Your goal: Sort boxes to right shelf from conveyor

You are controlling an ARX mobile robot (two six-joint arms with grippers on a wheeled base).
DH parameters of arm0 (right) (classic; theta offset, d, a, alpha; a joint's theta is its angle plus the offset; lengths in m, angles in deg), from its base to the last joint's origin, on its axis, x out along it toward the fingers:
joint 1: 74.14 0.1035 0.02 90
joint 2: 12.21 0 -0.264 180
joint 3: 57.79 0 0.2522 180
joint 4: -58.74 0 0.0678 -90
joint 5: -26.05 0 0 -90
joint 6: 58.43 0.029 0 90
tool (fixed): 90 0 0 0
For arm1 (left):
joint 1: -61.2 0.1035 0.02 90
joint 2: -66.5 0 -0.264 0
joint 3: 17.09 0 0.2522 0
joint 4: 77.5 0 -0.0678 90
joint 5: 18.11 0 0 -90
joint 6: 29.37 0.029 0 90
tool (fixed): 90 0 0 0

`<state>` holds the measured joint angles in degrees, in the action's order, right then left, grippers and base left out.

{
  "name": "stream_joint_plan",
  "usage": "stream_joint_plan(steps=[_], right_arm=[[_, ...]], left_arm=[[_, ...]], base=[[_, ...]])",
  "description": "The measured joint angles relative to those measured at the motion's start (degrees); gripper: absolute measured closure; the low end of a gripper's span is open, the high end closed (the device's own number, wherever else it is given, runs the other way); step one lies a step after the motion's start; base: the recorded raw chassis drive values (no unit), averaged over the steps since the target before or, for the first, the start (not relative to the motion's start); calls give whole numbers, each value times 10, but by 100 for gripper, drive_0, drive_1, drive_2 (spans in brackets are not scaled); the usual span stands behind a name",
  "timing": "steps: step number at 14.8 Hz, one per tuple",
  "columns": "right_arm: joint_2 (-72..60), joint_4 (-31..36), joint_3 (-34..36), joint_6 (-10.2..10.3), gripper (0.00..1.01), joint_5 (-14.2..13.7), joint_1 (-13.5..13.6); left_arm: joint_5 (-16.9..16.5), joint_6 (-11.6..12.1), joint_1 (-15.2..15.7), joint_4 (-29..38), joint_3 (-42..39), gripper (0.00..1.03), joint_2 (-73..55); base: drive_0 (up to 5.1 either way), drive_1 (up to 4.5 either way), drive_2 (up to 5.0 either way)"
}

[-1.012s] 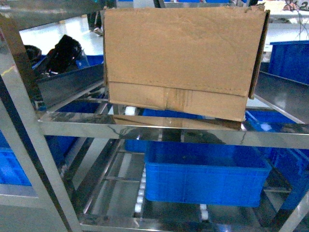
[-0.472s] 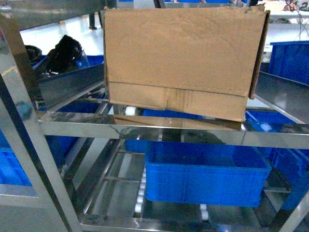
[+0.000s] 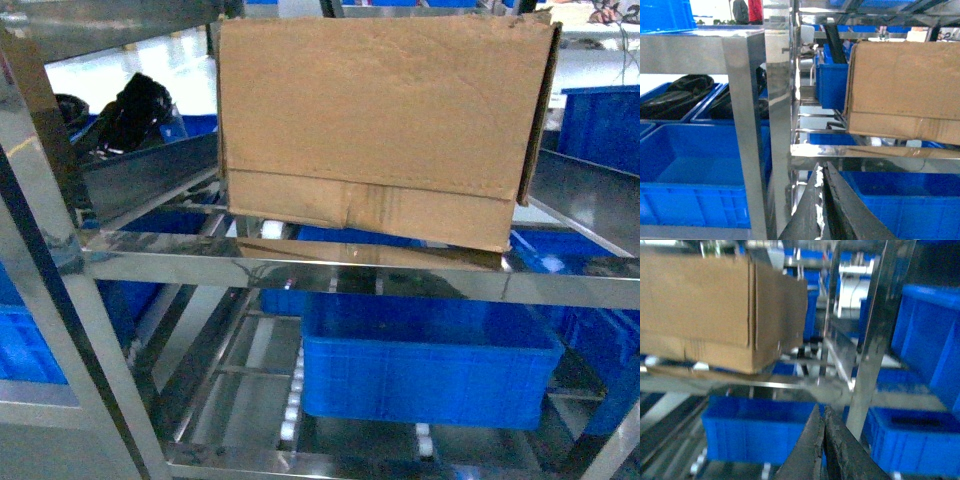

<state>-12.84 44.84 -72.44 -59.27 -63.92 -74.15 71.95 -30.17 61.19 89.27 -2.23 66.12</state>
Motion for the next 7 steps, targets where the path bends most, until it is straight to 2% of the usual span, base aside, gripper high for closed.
stream_joint_plan(steps=[7], right_arm=[[4, -1, 0, 0, 99, 0, 0]], left_arm=[[-1, 0, 0, -7, -2, 101, 1]], base=[[0, 0, 0]])
